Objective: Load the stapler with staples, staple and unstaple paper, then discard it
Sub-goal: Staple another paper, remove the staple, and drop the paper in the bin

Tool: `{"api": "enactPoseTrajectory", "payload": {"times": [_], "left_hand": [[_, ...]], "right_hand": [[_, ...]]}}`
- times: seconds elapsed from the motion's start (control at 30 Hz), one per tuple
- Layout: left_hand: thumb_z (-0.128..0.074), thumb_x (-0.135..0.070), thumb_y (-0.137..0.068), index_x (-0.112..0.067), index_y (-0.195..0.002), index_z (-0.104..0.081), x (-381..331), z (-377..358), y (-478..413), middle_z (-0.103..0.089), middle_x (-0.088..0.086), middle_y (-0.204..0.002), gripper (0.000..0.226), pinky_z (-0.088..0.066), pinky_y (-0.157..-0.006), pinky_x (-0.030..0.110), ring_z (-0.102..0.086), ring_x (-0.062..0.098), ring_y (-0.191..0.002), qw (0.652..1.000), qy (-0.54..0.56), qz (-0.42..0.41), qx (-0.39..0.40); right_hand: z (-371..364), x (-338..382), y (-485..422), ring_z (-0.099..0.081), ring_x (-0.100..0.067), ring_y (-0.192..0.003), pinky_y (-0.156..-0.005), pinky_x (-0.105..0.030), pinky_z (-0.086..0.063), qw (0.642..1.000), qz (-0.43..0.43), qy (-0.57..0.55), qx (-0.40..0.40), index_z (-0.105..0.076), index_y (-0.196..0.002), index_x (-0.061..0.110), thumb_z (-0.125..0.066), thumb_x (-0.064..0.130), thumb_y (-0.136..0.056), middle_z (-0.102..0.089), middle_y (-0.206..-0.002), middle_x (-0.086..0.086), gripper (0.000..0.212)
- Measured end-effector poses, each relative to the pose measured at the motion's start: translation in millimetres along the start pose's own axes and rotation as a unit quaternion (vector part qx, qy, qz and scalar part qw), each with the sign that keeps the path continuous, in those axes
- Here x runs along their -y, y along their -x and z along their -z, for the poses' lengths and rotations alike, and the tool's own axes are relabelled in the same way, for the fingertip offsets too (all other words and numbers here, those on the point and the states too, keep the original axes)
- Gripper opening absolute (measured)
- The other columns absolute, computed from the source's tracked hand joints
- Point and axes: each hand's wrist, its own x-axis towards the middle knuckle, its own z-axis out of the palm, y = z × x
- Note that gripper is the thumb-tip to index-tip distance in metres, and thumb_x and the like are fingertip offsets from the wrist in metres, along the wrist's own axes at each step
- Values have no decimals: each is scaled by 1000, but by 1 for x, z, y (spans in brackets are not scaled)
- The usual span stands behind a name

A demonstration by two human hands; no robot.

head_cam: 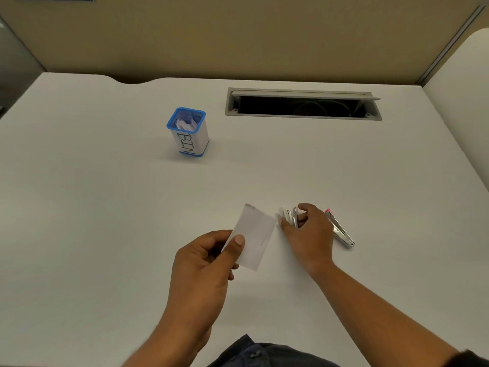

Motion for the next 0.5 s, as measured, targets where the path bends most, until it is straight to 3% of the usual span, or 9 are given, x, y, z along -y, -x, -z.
{"api": "enactPoseTrajectory", "payload": {"times": [0.17, 0.23, 0.33, 0.4, 0.5], "left_hand": [[-66, -36, -86, -32, -90, -76, -1, 12, -1, -76, -14, -83, 12, -50, -52, 13, -61, 2, -55, 1000, -22, -2, 11], [-66, -33, -87, -29, -90, -76, -3, 17, -3, -77, -11, -83, 12, -51, -54, 16, -62, 3, -57, 1000, -14, -4, 12], [-65, -28, -89, -27, -93, -76, -7, 23, -4, -77, -6, -84, 12, -52, -59, 24, -65, 8, -61, 1000, 11, -8, 15], [-65, -24, -90, -25, -97, -75, -11, 25, -5, -78, -4, -85, 12, -52, -60, 25, -68, 11, -66, 999, 26, -9, 25], [-65, -22, -91, -24, -97, -74, -17, 27, -6, -78, -5, -87, 11, -53, -59, 22, -72, 14, -70, 998, 37, -7, 41]], "right_hand": [[-3, 3, 8, -53, -14, -88, -77, -25, -40, 1000, -14, 0, -14, -57, -121, 16, -86, 36, -69, -57, -96, 3, 62], [2, 15, 16, -52, -15, -86, -75, -27, -41, 999, -6, -15, -36, -59, -115, 19, -83, 37, -74, -56, -94, 2, 51], [15, 43, 37, -53, -11, -68, -66, -27, -43, 993, -13, -106, -45, -65, -95, 25, -76, 32, -82, -60, -81, 6, 18], [28, 66, 53, -56, -4, -58, -59, -22, -45, 976, -42, -212, 16, -72, -86, 26, -71, 31, -86, -68, -72, 9, 5], [48, 102, 78, -67, -4, -65, -56, -20, -51, 928, -31, -331, 168, -79, -90, 27, -70, 33, -87, -77, -81, 5, 11]]}}
